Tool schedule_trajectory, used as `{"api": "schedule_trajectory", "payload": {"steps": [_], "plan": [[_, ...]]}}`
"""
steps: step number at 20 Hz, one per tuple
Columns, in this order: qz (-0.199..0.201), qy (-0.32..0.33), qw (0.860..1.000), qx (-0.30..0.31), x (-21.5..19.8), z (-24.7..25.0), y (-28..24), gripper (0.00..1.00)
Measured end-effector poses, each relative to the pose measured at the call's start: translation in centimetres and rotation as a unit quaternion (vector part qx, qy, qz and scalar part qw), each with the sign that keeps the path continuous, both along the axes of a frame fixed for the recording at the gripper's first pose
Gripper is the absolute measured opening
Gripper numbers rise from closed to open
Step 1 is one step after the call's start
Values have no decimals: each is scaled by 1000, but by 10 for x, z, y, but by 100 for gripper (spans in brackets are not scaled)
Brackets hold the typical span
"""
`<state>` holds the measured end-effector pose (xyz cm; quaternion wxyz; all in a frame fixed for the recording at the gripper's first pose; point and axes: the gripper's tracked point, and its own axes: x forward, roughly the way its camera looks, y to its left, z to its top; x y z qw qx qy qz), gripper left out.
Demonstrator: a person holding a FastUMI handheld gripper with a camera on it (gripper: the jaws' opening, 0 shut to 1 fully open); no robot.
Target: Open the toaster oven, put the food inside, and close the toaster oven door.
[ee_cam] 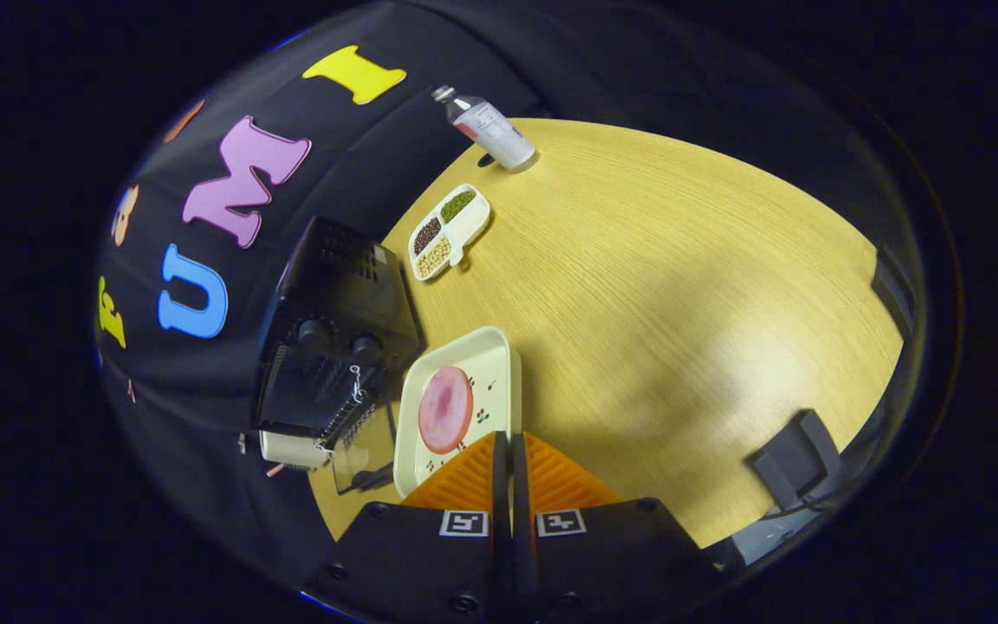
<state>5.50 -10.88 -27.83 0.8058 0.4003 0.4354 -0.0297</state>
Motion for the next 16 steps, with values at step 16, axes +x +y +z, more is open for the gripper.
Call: {"api": "schedule_trajectory", "payload": {"steps": [16], "plan": [[-39,-67,993,84,8,57,143,6]]}}
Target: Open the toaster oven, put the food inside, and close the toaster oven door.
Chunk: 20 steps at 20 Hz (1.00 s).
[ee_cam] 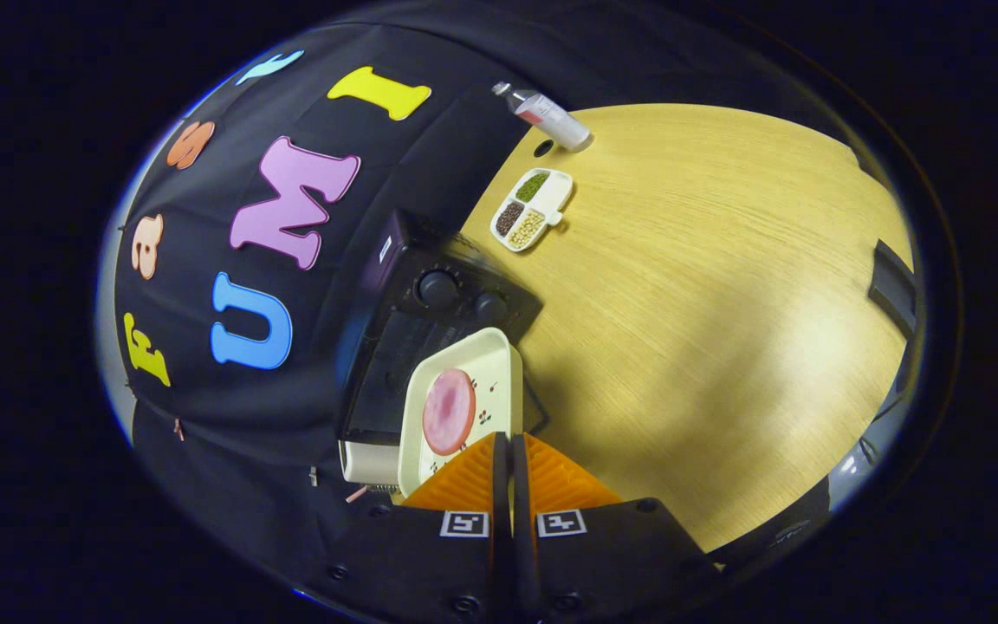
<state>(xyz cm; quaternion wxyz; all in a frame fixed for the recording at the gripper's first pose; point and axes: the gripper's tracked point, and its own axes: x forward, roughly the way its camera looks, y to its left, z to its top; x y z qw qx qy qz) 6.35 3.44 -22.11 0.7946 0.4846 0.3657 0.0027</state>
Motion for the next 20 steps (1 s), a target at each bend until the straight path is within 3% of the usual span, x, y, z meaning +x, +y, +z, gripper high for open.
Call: {"api": "schedule_trajectory", "payload": {"steps": [7,14,20], "plan": [[-2,-11,1000,23,60,-8,66,6],[-47,-37,996,64,122,-24,107,6],[-74,-45,994,65,156,-40,120,6]]}}
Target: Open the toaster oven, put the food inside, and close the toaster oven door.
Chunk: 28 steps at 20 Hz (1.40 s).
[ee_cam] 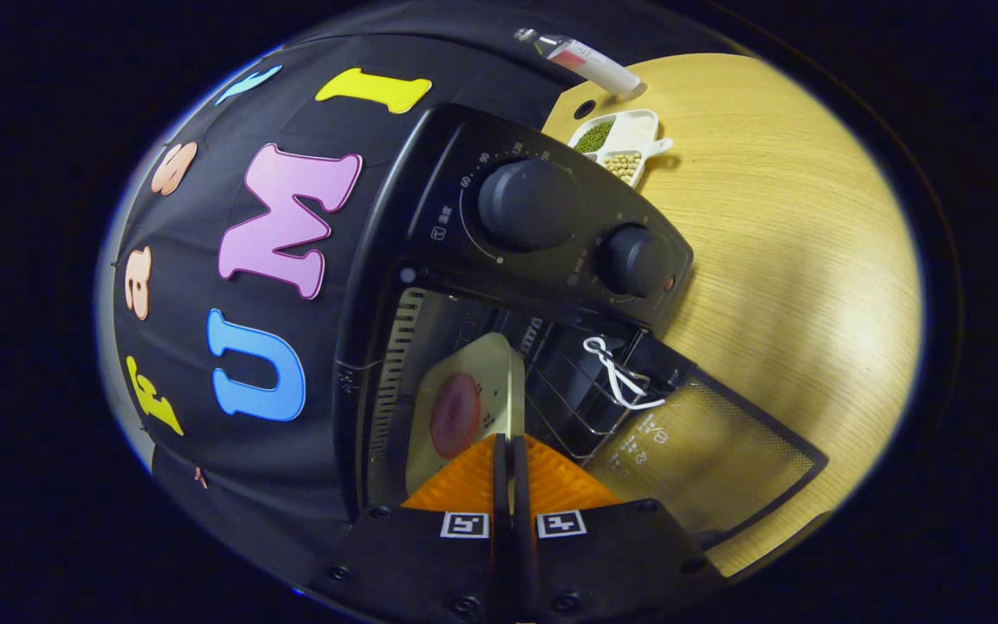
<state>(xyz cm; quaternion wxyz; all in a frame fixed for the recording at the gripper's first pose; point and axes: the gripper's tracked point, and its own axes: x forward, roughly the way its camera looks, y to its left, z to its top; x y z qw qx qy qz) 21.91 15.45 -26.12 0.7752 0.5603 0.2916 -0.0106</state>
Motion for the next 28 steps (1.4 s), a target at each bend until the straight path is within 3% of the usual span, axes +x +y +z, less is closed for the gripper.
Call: {"api": "schedule_trajectory", "payload": {"steps": [10,13,14,16,17,20,24,28], "plan": [[-27,-4,998,-64,15,-7,-7,6],[-14,-15,998,-63,8,0,0,13],[-12,-24,998,-65,6,4,0,17],[-10,-32,996,-79,-4,12,-2,41],[-4,-36,996,-82,-9,17,1,42],[34,-38,994,-93,-35,27,4,94],[71,-46,988,-133,-71,46,1,99],[138,-53,967,-209,-111,47,3,99]]}}
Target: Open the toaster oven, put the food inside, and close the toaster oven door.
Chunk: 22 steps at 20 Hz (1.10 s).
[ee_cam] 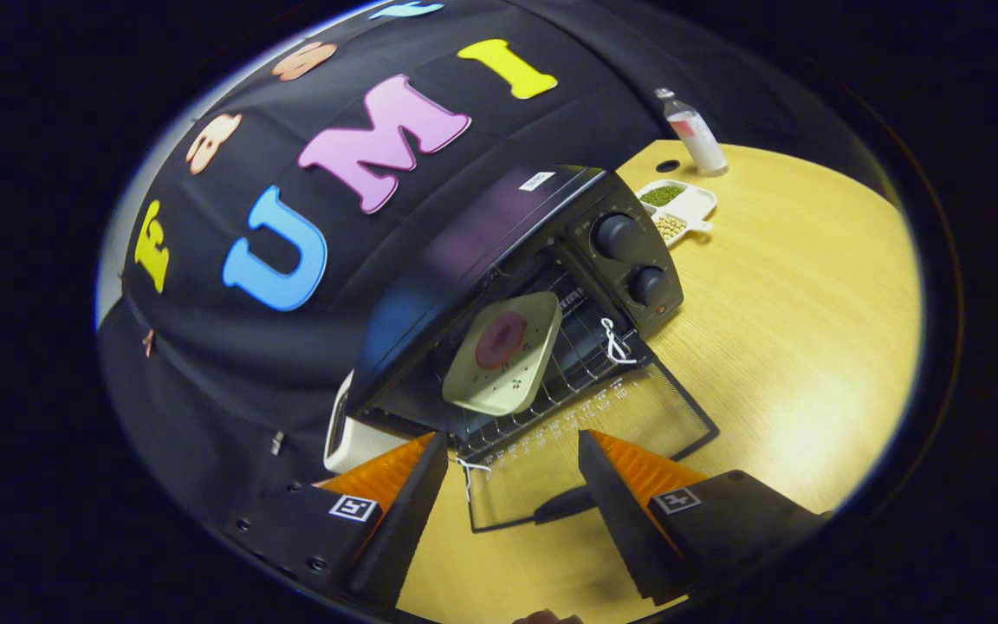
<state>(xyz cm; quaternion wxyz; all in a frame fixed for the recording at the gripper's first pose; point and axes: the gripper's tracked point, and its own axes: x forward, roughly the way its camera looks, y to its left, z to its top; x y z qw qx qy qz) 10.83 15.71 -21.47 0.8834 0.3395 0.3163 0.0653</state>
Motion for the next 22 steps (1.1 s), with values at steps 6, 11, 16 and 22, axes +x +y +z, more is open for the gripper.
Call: {"api": "schedule_trajectory", "payload": {"steps": [6,11,16,22], "plan": [[114,23,987,-115,-57,-33,11,99],[147,32,966,-212,-70,-66,2,99],[166,52,938,-300,-61,-110,-9,100],[159,63,925,-339,-48,-136,-14,100]]}}
